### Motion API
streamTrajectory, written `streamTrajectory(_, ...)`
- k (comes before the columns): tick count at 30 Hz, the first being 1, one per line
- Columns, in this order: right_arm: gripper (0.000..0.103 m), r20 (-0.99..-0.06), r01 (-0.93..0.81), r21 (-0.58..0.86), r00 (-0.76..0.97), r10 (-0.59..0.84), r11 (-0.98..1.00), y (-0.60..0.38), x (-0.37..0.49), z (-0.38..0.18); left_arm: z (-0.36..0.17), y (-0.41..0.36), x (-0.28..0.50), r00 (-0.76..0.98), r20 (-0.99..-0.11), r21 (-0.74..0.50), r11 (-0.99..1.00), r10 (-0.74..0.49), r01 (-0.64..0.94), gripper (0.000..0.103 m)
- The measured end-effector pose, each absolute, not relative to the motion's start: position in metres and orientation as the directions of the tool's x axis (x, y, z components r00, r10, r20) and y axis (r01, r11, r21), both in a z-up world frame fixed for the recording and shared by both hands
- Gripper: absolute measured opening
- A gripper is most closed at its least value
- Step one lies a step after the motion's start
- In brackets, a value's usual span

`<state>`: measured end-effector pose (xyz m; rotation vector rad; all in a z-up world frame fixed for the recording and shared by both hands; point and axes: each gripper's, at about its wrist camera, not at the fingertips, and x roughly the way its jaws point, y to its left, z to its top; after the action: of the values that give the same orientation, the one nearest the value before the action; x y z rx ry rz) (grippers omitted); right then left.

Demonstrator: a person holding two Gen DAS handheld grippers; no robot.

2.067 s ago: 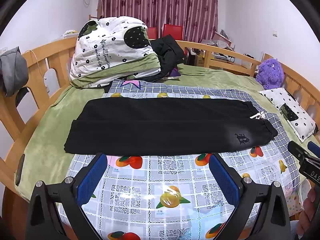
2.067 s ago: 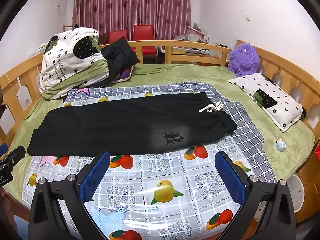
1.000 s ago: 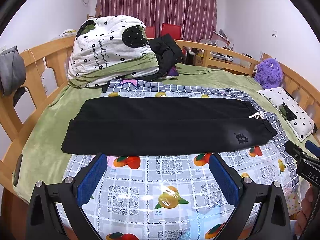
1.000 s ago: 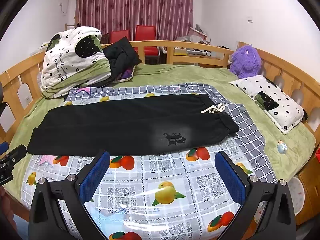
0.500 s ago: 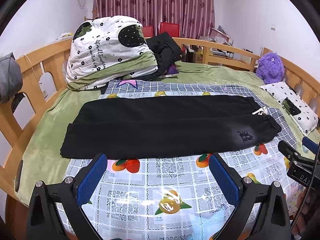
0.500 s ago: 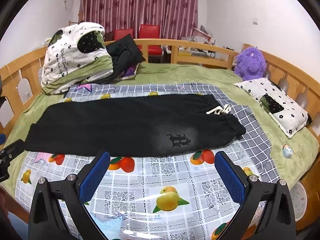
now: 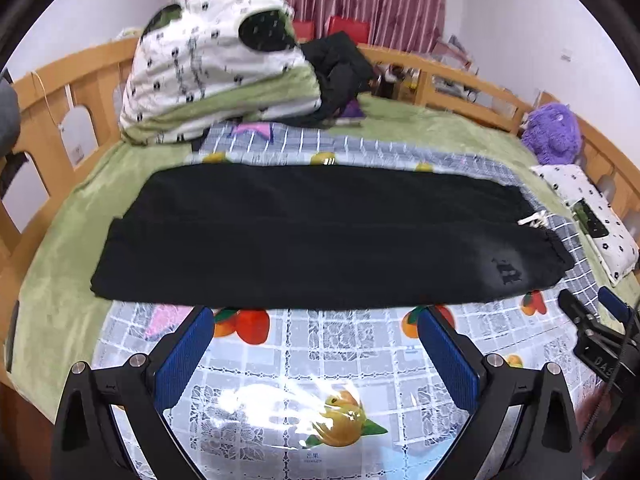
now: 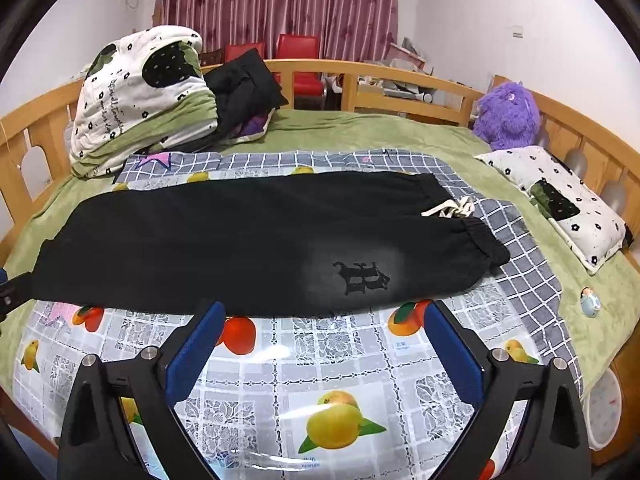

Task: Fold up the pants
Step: 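Lower both tools to the long edge of the black sweatpants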

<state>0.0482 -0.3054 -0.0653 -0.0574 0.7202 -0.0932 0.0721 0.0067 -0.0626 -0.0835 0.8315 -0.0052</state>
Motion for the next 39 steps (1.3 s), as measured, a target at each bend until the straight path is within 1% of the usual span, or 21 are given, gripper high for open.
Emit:
streamTrajectory(2,0.082,-0.663,0.057,-0.085,0.742,-0.099,0.995,-0.307,0.053,-0.068,-0.069,0.008,0.080,0.661,-0.749,-0.088,0.996,-0.044,-0.032,0.101)
streamTrajectory(5,0.080,-0.677,0.028,-0.037,0.735,-0.045,0.999,-0.309,0.061,-0.072,-0.076,0.008,0.089,0.648,-0.761,-0.095,0.995,-0.046,-0.041,0.101)
streamTrajectory(8,0.077,-0.680,0.024,-0.042,0.731,-0.046,0.999,-0.309,0.068,-0.075,-0.080,0.009,0.097,0.638,-0.769,-0.088,0.995,-0.040,-0.043,0.101)
streamTrajectory(10,0.077,-0.685,0.012,-0.026,0.728,-0.027,1.000,-0.310,0.074,-0.077,-0.080,0.010,0.100,0.638,-0.769,-0.086,0.995,-0.038,-0.045,0.101)
streamTrajectory(13,0.076,-0.705,0.004,0.015,0.710,0.008,1.000,-0.311,0.085,-0.081,-0.072,0.016,0.103,0.659,-0.747,-0.140,0.990,-0.095,-0.017,0.101)
streamTrajectory(15,0.076,-0.717,0.009,0.037,0.697,0.020,0.999,-0.311,0.094,-0.085,-0.068,0.021,0.106,0.665,-0.741,-0.139,0.990,-0.097,-0.011,0.101)
streamTrajectory(18,0.073,-0.730,0.001,0.064,0.682,0.046,0.998,-0.312,0.107,-0.087,-0.064,0.040,0.113,0.673,-0.739,-0.084,0.996,-0.033,-0.043,0.100)
streamTrajectory(19,0.073,-0.729,0.005,0.061,0.683,0.041,0.998,-0.314,0.110,-0.087,-0.066,0.051,0.115,0.675,-0.738,-0.077,0.995,-0.019,-0.057,0.097)
streamTrajectory(21,0.073,-0.726,0.009,0.059,0.687,0.036,0.998,-0.319,0.116,-0.091,-0.074,0.069,0.121,0.659,-0.752,-0.062,0.994,0.010,-0.086,0.096)
streamTrajectory(24,0.073,-0.737,0.022,0.083,0.675,0.047,0.996,-0.333,0.126,-0.102,-0.087,0.088,0.128,0.625,-0.776,-0.017,0.989,0.080,-0.148,0.089)
streamTrajectory(25,0.073,-0.741,0.024,0.091,0.670,0.051,0.996,-0.337,0.129,-0.106,-0.091,0.096,0.129,0.617,-0.782,-0.016,0.986,0.090,-0.164,0.089)
streamTrajectory(30,0.073,-0.777,0.086,0.059,0.630,-0.008,0.995,-0.363,0.135,-0.141,-0.109,0.115,0.130,0.588,-0.802,-0.015,0.981,0.103,-0.192,0.089)
streamTrajectory(32,0.071,-0.786,0.112,0.068,0.618,-0.016,0.991,-0.376,0.133,-0.152,-0.119,0.121,0.131,0.577,-0.810,-0.015,0.979,0.107,-0.204,0.089)
streamTrajectory(39,0.071,-0.793,0.172,0.053,0.606,-0.063,0.984,-0.411,0.122,-0.167,-0.147,0.126,0.133,0.530,-0.843,-0.029,0.976,0.093,-0.216,0.089)
